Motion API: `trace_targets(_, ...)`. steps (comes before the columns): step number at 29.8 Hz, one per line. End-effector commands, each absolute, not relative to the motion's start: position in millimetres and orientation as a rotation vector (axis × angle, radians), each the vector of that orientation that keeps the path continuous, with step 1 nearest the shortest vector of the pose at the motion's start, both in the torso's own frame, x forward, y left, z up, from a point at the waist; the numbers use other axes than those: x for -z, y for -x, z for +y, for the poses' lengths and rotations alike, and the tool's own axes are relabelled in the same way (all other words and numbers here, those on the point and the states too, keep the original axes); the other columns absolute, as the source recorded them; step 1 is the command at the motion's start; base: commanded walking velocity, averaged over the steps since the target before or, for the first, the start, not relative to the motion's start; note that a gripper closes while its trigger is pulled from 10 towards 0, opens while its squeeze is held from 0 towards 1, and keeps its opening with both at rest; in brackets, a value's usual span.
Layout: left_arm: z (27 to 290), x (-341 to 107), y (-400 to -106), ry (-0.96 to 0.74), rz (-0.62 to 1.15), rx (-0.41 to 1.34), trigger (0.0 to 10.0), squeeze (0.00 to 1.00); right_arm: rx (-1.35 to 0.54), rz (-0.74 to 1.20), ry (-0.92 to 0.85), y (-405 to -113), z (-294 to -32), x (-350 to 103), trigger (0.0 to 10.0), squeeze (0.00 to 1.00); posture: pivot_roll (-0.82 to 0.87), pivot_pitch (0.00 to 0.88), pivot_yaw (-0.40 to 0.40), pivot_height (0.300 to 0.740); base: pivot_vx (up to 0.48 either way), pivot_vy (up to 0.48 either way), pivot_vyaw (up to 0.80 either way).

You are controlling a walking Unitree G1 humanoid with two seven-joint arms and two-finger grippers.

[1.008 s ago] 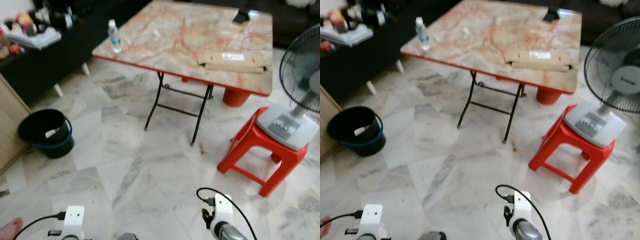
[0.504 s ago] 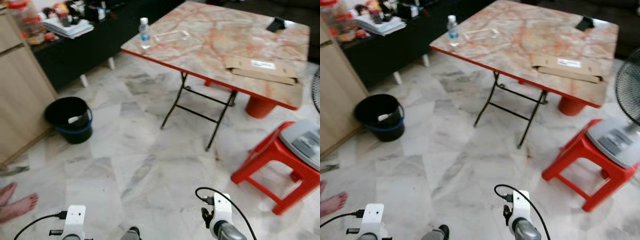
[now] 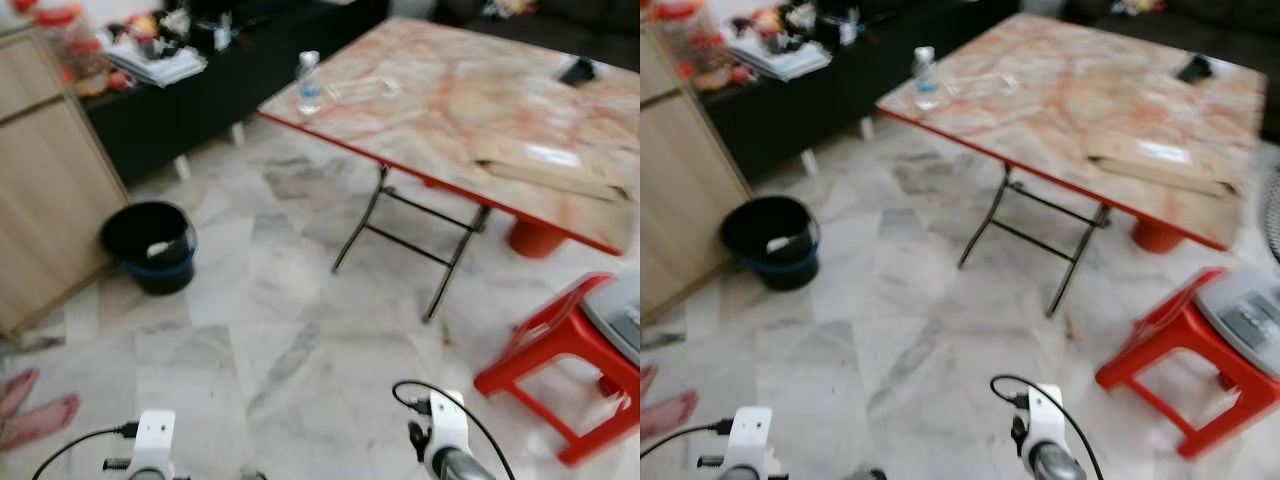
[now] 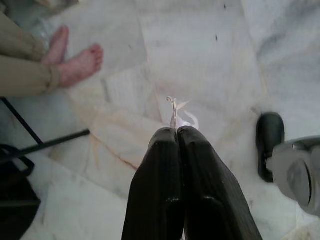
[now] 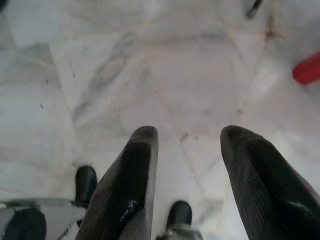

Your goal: Picking trash to rubbish bin

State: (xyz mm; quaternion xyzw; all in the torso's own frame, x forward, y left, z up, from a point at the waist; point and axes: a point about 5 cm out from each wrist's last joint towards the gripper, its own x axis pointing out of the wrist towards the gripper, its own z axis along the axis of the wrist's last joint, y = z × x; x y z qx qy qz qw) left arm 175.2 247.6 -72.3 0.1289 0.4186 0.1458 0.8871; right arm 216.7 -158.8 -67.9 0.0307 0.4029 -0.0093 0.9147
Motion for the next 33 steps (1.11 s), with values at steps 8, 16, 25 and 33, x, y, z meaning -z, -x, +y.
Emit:
trace_targets(8, 239.2, 75.3, -174.1, -0.237, 0.879, -0.311, 10.0, 0.00, 0.029, 0.858, -0.009, -206.7, -170.7, 72.8, 10.0, 0.00, 0.11, 0.140, -0.044, 0.740, 0.358, 0.000, 0.40)
trace_targets(16, 239.4, 76.8, -170.8, -0.233, 0.889, -0.314, 10.0, 0.00, 0.026, 0.856, -0.012, -207.2, -169.4, 72.7, 10.0, 0.00, 0.11, 0.145, -0.047, 0.740, 0.360, 0.000, 0.80)
trace_targets(25, 240.4, 76.8, -170.3, -0.229, 0.891, -0.320, 10.0, 0.00, 0.017, 0.854, -0.010, -208.7, -167.2, 72.1, 10.0, 0.00, 0.11, 0.142, -0.046, 0.740, 0.359, 0.000, 0.65)
trace_targets(33, 241.6, 76.1, -171.2, -0.230, 0.889, -0.319, 10.0, 0.00, 0.007, 0.858, -0.009, -207.8, -164.9, 72.7, 10.0, 0.00, 0.12, 0.140, -0.042, 0.740, 0.359, 0.000, 0.00)
